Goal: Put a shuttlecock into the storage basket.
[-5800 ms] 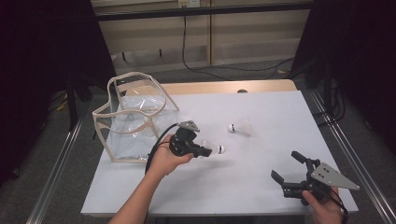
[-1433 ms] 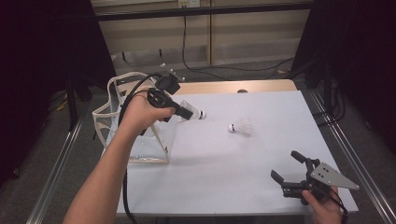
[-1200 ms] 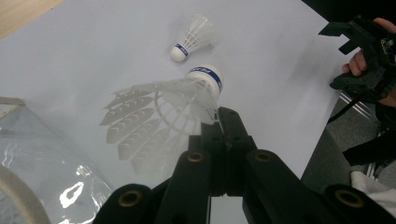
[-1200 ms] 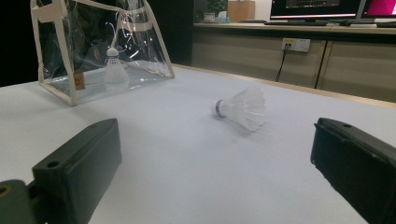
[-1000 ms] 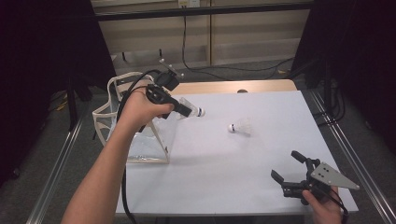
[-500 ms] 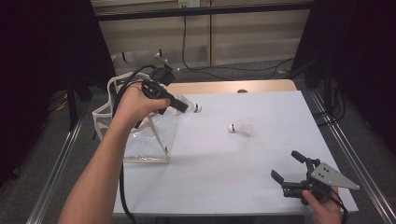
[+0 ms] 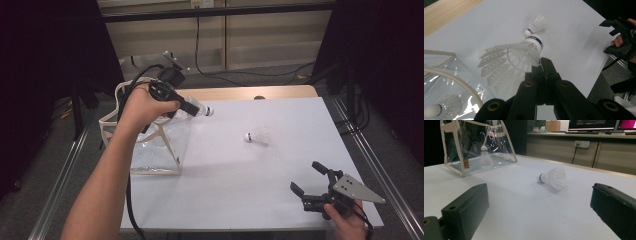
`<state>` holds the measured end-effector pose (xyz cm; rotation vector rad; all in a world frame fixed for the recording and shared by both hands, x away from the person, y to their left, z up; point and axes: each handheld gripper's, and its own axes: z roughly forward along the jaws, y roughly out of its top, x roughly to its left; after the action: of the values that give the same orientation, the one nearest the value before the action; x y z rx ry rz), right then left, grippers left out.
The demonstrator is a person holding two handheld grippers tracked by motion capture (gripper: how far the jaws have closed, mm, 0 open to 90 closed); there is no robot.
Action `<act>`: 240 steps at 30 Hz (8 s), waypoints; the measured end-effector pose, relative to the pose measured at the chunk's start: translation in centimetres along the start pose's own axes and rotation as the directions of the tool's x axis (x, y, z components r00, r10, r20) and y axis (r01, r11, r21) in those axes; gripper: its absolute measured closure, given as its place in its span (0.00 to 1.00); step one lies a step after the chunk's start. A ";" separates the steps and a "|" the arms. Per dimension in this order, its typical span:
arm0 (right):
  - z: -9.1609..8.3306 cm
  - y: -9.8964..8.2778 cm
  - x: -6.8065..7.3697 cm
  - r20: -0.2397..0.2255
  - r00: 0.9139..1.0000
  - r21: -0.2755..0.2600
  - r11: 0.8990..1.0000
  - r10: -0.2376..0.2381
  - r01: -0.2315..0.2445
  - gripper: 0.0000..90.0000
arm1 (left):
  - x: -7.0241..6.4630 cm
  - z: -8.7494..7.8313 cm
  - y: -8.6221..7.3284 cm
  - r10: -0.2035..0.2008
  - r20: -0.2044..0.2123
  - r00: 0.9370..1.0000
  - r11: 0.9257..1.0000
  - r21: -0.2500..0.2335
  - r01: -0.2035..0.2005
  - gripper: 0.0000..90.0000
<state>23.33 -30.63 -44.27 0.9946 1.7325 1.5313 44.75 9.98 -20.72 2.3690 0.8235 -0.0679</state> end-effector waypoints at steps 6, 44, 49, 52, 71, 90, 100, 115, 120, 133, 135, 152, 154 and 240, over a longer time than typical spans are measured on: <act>0.0 0.0 0.0 0.000 1.000 0.000 1.000 0.000 0.000 0.02 | 0.2 -0.5 0.2 -0.003 -0.010 1.000 1.000 0.000 0.003 1.00; 0.0 0.0 0.0 -0.001 1.000 -0.001 1.000 0.003 -0.003 0.02 | 1.7 -3.1 0.7 -0.060 -0.081 0.995 0.998 -0.029 0.058 1.00; 0.0 0.0 0.0 0.001 1.000 0.000 1.000 0.002 -0.002 0.02 | 2.0 -3.6 0.6 -0.068 -0.090 0.994 0.997 -0.032 0.065 1.00; 0.0 0.0 0.0 -0.002 1.000 0.001 1.000 0.000 0.000 0.02 | 2.1 -3.7 0.5 -0.083 -0.096 0.992 0.996 -0.045 0.079 1.00; 0.1 0.0 0.0 -0.002 1.000 0.003 1.000 -0.001 0.001 0.02 | 3.2 -5.3 -0.1 -0.103 -0.122 0.987 0.994 -0.056 0.097 1.00; 0.0 0.0 0.0 0.000 1.000 0.001 1.000 0.002 -0.002 0.02 | 4.1 -6.2 -0.8 -0.128 -0.155 0.980 0.991 -0.054 0.121 1.00; 0.0 0.0 0.0 0.000 1.000 0.001 1.000 0.004 -0.004 0.02 | 4.3 -6.9 -1.1 -0.131 -0.175 0.976 0.991 -0.053 0.124 1.00; 0.0 0.0 0.0 0.001 1.000 0.001 1.000 0.004 -0.004 0.02 | 5.1 -7.4 -1.5 -0.152 -0.194 0.969 0.988 -0.044 0.146 1.00; 0.0 0.0 0.0 -0.001 1.000 0.001 1.000 0.003 -0.003 0.02 | 5.2 -7.5 -1.7 -0.167 -0.193 0.967 0.986 -0.050 0.160 1.00; 0.0 0.0 0.0 -0.002 1.000 0.001 1.000 0.001 -0.001 0.02 | 6.0 -7.6 -2.3 -0.181 -0.205 0.962 0.984 -0.039 0.177 1.00; 0.0 0.0 0.0 -0.003 1.000 0.003 1.000 0.000 0.000 0.02 | 6.1 -7.5 -2.5 -0.196 -0.209 0.958 0.981 -0.051 0.190 1.00; 0.0 0.0 0.0 -0.002 1.000 0.000 1.000 0.002 -0.002 0.02 | 6.9 -7.1 -3.2 -0.193 -0.215 0.957 0.981 -0.026 0.192 1.00; 0.1 0.0 0.0 -0.002 1.000 0.000 1.000 0.002 -0.002 0.02 | 6.8 -7.0 -3.3 -0.207 -0.216 0.954 0.978 -0.033 0.204 1.00; 0.1 0.0 0.0 -0.002 1.000 0.001 1.000 -0.001 0.001 0.02 | 7.2 -4.8 -3.9 -0.226 -0.122 0.966 0.974 -0.039 0.223 0.81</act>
<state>23.40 -30.55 -44.31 0.9935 1.7350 1.5309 47.57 19.07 -20.70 2.2650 1.1451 -0.0003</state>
